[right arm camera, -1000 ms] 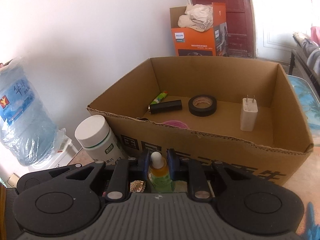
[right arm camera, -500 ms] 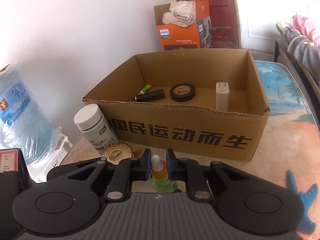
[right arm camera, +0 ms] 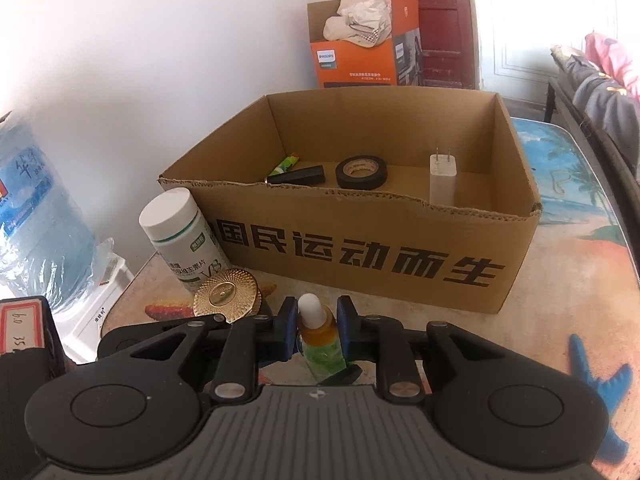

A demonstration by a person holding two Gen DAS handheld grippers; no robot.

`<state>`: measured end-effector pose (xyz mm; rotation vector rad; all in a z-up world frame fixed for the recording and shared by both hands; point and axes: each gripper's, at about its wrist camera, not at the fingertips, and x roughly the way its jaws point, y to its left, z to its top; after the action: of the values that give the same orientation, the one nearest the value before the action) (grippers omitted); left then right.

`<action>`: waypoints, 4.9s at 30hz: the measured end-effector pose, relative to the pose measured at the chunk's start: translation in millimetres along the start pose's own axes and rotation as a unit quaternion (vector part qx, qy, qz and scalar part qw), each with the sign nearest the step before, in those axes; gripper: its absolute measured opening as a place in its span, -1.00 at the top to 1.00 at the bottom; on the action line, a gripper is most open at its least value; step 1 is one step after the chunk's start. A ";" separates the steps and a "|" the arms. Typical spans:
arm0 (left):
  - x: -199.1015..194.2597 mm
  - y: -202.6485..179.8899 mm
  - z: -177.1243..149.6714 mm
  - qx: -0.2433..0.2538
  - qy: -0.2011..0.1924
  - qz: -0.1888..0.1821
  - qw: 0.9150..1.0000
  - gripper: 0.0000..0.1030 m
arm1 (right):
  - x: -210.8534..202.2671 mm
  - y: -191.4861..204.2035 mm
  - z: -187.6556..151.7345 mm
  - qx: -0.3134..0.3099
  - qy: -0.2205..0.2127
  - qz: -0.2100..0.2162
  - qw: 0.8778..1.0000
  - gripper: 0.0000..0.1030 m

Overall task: Organize rigid objects
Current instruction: 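Carry the green dropper bottle into the box and open the right gripper, then move the right gripper to the gold-lidded jar and close on it, then lift the gold-lidded jar and lower it into the box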

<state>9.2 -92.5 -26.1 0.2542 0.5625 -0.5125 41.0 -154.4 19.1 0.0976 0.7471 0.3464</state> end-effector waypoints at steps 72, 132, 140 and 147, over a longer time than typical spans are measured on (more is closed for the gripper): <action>-51.3 94.9 117.4 -0.157 -0.007 -0.067 0.985 -0.97 | -73.0 -66.2 91.2 0.087 -0.094 0.086 0.988 -0.20; -13.5 17.1 18.1 -0.038 0.037 -0.108 0.993 -0.44 | 0.5 -55.6 -46.4 0.210 0.023 0.080 0.974 0.12; 0.0 0.4 25.7 0.007 0.055 -0.066 0.996 -0.35 | -4.1 -64.3 -52.5 0.218 0.017 0.094 0.971 0.12; 10.6 -1.1 27.9 0.001 0.073 -0.048 0.996 -0.20 | -0.4 -67.7 -55.5 0.224 0.025 0.098 0.969 0.12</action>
<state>28.6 -107.7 -9.4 0.2685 0.7199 -0.5902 21.5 -220.0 -35.4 0.5935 0.8582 0.3641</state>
